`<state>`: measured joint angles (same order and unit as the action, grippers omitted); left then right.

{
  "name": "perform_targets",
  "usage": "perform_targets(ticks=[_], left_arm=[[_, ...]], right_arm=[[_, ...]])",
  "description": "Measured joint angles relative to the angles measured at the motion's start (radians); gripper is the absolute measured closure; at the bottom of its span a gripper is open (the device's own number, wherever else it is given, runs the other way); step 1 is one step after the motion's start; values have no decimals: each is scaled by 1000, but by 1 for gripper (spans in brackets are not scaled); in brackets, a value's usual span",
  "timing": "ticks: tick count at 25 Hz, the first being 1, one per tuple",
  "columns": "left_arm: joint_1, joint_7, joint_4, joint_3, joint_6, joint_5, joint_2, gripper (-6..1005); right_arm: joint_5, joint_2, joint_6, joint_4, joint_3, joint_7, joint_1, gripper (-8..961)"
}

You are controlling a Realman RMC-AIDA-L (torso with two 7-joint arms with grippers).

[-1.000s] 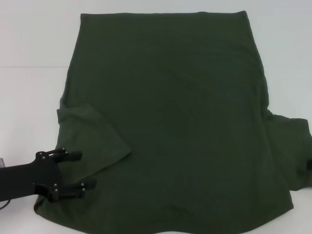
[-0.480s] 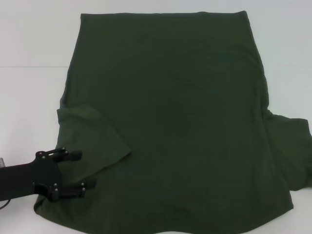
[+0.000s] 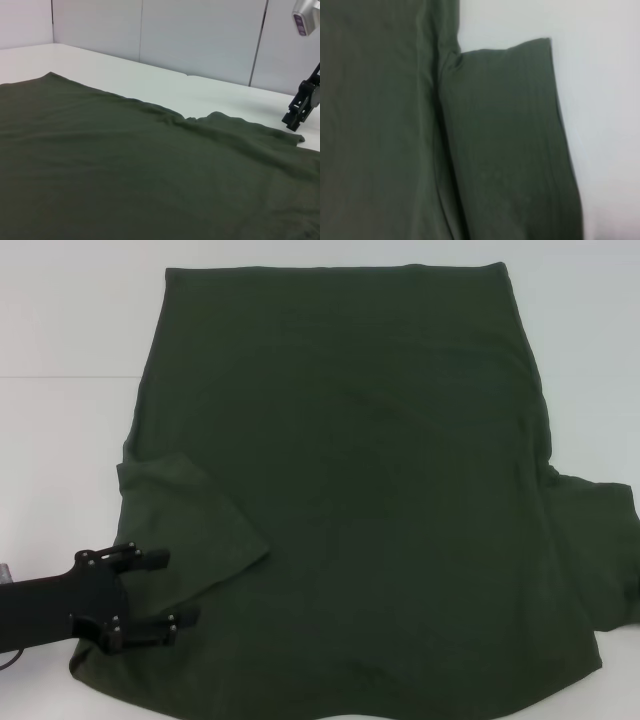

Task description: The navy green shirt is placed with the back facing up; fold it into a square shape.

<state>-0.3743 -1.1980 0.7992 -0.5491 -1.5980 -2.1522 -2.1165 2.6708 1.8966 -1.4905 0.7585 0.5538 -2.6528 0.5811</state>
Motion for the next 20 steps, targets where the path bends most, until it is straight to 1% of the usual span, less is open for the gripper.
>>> perform_targets(ticks=[12,20], left_arm=[[1,0,0,0,6,0,1,152],[2,0,0,0,8,0,1,152]], right_arm=[[0,8,6,-5,2,2,10,318],[0,19,17,-5,4,2,12,319]])
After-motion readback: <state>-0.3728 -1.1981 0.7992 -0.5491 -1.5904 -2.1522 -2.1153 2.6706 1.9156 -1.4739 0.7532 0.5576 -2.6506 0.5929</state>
